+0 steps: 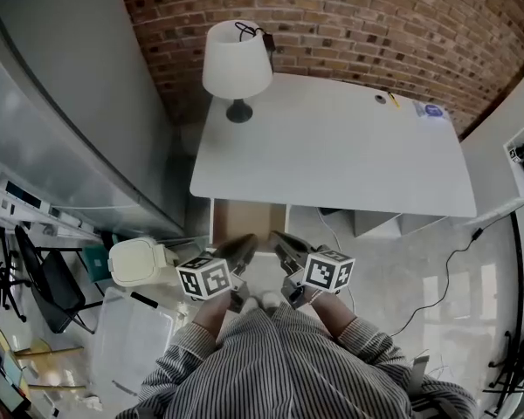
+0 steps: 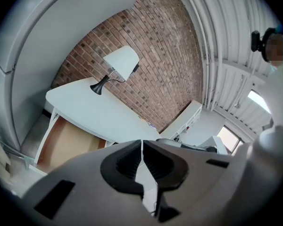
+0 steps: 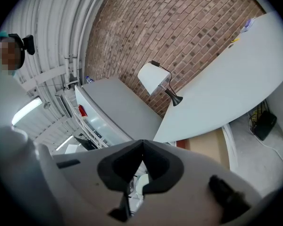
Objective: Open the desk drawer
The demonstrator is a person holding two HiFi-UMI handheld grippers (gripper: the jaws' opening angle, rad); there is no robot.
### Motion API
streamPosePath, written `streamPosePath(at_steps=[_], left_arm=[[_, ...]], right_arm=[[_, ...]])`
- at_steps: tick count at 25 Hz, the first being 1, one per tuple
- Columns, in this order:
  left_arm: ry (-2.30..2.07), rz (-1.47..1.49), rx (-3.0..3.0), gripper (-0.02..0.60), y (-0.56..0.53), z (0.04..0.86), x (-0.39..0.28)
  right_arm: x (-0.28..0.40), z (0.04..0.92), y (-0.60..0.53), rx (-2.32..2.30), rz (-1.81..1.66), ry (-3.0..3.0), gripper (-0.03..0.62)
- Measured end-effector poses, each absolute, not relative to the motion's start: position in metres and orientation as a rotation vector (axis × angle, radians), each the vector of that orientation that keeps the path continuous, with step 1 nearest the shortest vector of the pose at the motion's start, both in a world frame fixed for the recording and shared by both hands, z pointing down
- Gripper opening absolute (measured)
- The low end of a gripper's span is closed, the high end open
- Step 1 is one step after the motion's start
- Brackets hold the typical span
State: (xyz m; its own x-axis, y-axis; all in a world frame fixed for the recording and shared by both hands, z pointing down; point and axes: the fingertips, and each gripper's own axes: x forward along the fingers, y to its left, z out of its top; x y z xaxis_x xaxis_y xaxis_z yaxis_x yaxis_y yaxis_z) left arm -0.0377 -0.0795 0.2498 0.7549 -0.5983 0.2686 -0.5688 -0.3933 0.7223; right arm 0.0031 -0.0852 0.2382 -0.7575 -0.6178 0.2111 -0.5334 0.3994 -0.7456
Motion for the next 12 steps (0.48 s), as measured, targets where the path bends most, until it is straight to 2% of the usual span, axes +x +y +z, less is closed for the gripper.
streamPosePath(at_steps=[12], left_arm=[[-0.893, -0.02, 2.159, 0.023, -0.0781, 0.2393, -0.0397]], right_arm=[[0.0079, 0.2323, -0.0845, -1.09, -1.214, 2.607, 0.017]])
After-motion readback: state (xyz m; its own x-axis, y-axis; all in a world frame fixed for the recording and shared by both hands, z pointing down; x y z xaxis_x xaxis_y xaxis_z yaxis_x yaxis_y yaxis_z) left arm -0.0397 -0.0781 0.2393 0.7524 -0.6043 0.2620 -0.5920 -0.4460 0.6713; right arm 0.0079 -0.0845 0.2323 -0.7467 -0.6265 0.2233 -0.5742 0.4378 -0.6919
